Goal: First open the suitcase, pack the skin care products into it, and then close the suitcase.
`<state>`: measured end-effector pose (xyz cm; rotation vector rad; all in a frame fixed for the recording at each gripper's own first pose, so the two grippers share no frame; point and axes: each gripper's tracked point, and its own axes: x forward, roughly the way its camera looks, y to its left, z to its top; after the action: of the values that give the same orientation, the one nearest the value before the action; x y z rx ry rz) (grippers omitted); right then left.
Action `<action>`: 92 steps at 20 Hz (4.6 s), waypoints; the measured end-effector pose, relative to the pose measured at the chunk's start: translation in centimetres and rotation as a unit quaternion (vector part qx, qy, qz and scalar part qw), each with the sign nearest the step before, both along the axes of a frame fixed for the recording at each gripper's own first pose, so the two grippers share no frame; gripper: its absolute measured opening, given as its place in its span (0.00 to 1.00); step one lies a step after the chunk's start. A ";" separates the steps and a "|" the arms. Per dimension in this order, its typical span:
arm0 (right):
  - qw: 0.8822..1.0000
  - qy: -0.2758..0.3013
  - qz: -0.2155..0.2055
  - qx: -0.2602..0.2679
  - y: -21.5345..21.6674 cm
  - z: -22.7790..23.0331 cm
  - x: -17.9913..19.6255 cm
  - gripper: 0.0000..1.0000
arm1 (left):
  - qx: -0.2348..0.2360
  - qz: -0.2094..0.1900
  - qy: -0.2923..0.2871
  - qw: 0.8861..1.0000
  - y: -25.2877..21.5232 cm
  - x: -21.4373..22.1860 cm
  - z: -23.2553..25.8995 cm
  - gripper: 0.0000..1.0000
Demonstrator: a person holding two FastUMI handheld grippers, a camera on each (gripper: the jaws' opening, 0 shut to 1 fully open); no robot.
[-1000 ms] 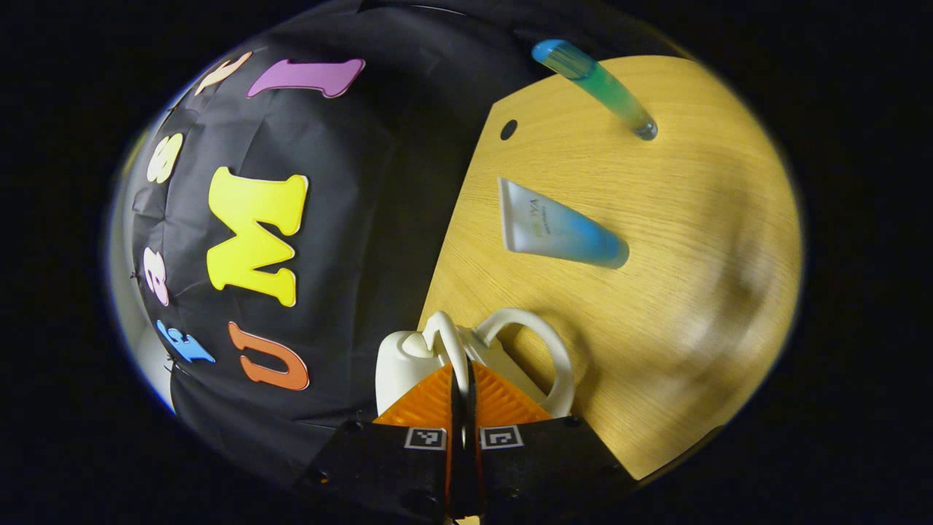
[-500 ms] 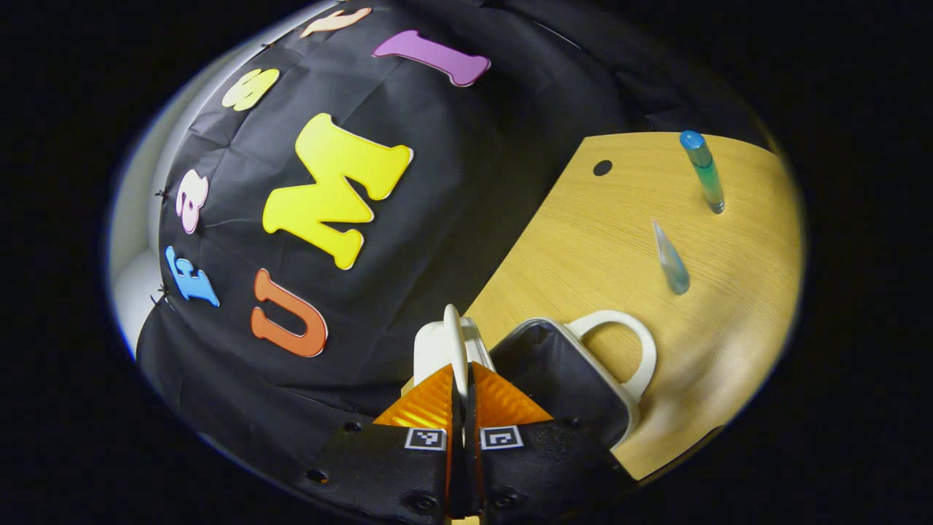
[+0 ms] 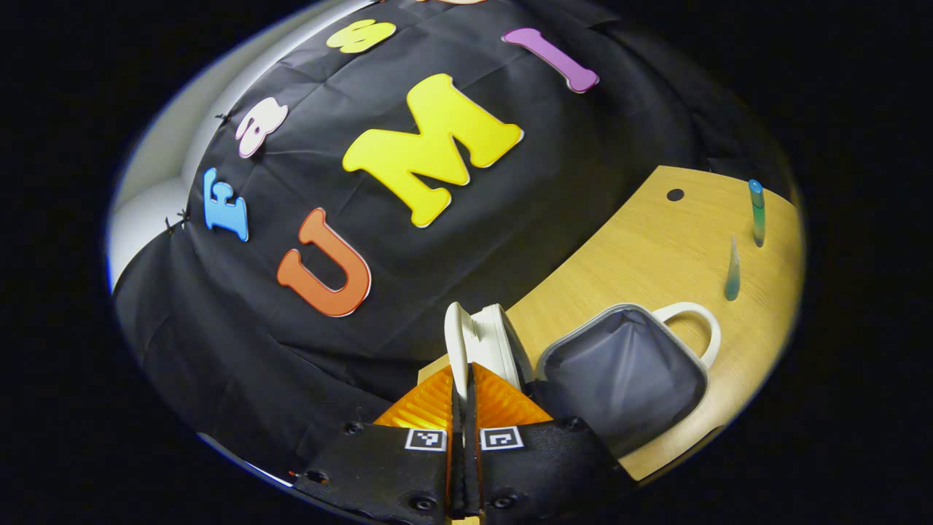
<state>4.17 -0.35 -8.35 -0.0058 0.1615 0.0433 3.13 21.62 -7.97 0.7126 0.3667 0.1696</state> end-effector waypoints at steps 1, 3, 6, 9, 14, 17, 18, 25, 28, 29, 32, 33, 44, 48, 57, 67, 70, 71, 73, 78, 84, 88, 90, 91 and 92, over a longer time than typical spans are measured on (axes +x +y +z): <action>1.000 0.000 -0.001 -0.003 0.5 0.0 0.1 0.80 | -0.007 0.007 -0.001 1.000 1.7 0.0 0.2 0.03; 1.000 0.002 -0.003 -0.008 1.6 0.0 0.3 0.80 | -0.004 0.015 -0.002 1.000 5.1 0.6 0.2 0.03; 1.000 0.008 -0.006 -0.017 3.1 -0.4 0.4 0.80 | 0.019 0.023 0.004 1.000 9.5 0.8 -1.2 0.03; 1.000 0.019 -0.012 -0.022 4.5 -0.9 0.7 0.79 | 0.039 0.031 0.017 0.999 13.7 1.6 -3.0 0.03; 0.999 0.037 -0.028 -0.019 6.2 -1.6 1.4 0.78 | 0.020 0.047 0.045 0.998 19.0 2.2 -7.8 0.03; 0.998 0.049 -0.038 -0.015 6.6 -1.9 1.6 0.80 | -0.006 0.057 0.070 0.996 21.9 2.4 -10.6 0.03; 0.998 0.051 -0.037 -0.006 6.9 -1.9 1.5 0.80 | -0.016 0.060 0.081 0.995 22.5 2.6 -11.7 0.03; 0.995 0.068 -0.065 -0.022 7.1 -3.0 1.8 0.80 | -0.089 0.087 0.135 0.983 24.8 1.6 -18.9 0.03; 0.995 0.074 -0.065 -0.026 7.6 -3.6 1.5 0.80 | -0.104 0.090 0.149 0.979 25.0 1.0 -21.2 0.03; 0.995 0.076 -0.065 -0.028 7.8 -3.6 1.5 0.80 | -0.112 0.091 0.153 0.978 25.1 0.8 -21.9 0.03; 0.994 0.082 -0.064 -0.033 8.1 -4.1 1.3 0.80 | -0.131 0.087 0.160 0.974 25.2 0.6 -23.0 0.07; 0.994 0.083 -0.062 -0.033 8.3 -4.1 1.3 0.80 | -0.133 0.090 0.159 0.974 25.4 0.8 -23.3 0.10; 0.996 0.074 -0.023 -0.045 8.2 -4.6 0.4 0.80 | -0.120 0.093 0.092 0.984 22.3 -1.4 -16.9 0.99; 0.997 0.062 -0.006 -0.042 6.1 -4.2 0.5 0.80 | -0.154 0.054 0.062 0.985 13.7 -1.6 -13.4 0.99; 0.996 0.071 -0.011 -0.044 -2.1 -5.6 -0.3 0.80 | -0.248 -0.084 0.066 0.963 -10.5 0.0 -11.1 0.99; 0.993 0.092 0.003 -0.077 -7.5 -8.2 -1.7 0.80 | -0.301 -0.177 0.124 0.929 -27.8 1.1 -14.8 0.99; 0.991 0.105 0.010 -0.081 -8.1 -9.5 -1.8 0.80 | -0.341 -0.180 0.146 0.911 -31.1 1.7 -17.0 1.00; 0.990 0.108 0.010 -0.085 -8.3 -9.9 -1.6 0.80 | -0.359 -0.177 0.149 0.904 -32.0 2.1 -17.6 0.99; 0.989 0.120 0.012 -0.086 -8.7 -10.8 -1.6 0.80 | -0.389 -0.169 0.159 0.892 -33.1 2.8 -18.6 0.99; 0.983 0.150 0.020 -0.103 -9.3 -13.4 -1.2 0.80 | -0.395 -0.165 0.171 0.888 -35.1 5.6 -21.6 0.98; 0.977 0.182 0.049 -0.100 -7.8 -16.6 0.9 0.80 | -0.387 -0.166 0.183 0.888 -37.0 7.5 -24.5 0.71; 0.973 0.200 0.069 -0.087 -6.3 -18.9 3.5 0.80 | -0.390 -0.159 0.182 0.888 -37.5 7.8 -25.1 0.53; 0.971 0.210 0.081 -0.074 -5.4 -20.0 4.5 0.80 | -0.383 -0.159 0.182 0.892 -37.5 7.7 -25.2 0.43; 0.971 0.212 0.085 -0.071 -5.0 -20.5 5.2 0.80 | -0.381 -0.162 0.186 0.891 -37.7 7.5 -25.2 0.42; 0.970 0.215 0.088 -0.070 -4.5 -21.1 5.9 0.80 | -0.378 -0.163 0.187 0.892 -37.8 7.1 -24.9 0.41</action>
<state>10.10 -4.89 -29.43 -0.1532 0.5990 0.2108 10.19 -16.18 -32.84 0.0132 0.6258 -0.4276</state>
